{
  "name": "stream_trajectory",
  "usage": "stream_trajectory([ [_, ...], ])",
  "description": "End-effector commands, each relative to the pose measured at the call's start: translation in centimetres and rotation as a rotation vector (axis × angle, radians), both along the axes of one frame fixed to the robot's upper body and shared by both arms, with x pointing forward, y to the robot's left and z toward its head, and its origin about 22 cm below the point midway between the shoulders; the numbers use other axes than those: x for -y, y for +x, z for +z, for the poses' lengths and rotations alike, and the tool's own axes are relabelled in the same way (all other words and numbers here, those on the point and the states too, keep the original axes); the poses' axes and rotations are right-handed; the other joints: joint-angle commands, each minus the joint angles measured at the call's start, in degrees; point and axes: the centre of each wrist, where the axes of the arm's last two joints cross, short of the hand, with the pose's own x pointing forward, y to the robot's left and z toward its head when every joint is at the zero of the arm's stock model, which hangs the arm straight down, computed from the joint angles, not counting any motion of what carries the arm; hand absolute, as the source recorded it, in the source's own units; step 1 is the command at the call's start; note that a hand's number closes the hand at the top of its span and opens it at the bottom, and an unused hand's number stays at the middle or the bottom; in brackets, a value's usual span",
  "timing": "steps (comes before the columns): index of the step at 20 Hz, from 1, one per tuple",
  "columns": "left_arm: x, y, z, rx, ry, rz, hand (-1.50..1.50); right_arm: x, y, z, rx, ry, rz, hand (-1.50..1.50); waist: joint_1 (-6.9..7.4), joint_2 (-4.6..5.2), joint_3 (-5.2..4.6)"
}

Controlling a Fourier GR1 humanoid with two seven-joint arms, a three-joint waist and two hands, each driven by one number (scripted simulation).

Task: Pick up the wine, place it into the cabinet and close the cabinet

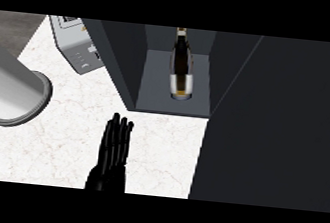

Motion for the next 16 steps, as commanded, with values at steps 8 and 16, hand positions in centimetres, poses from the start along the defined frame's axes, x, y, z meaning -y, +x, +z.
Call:
stream_trajectory([
  [8,-7.3,-3.3,1.7,0.035,0.023,-0.105,-1.50,0.8,-2.8,0.3,-0.004,-0.074,0.159,1.50,-0.19,-0.04,0.00],
  [16,-10.6,-3.2,2.3,0.028,0.023,-0.073,-1.50,-1.3,-3.4,-0.4,-0.154,0.032,0.314,1.50,-0.24,-0.06,-0.07],
])
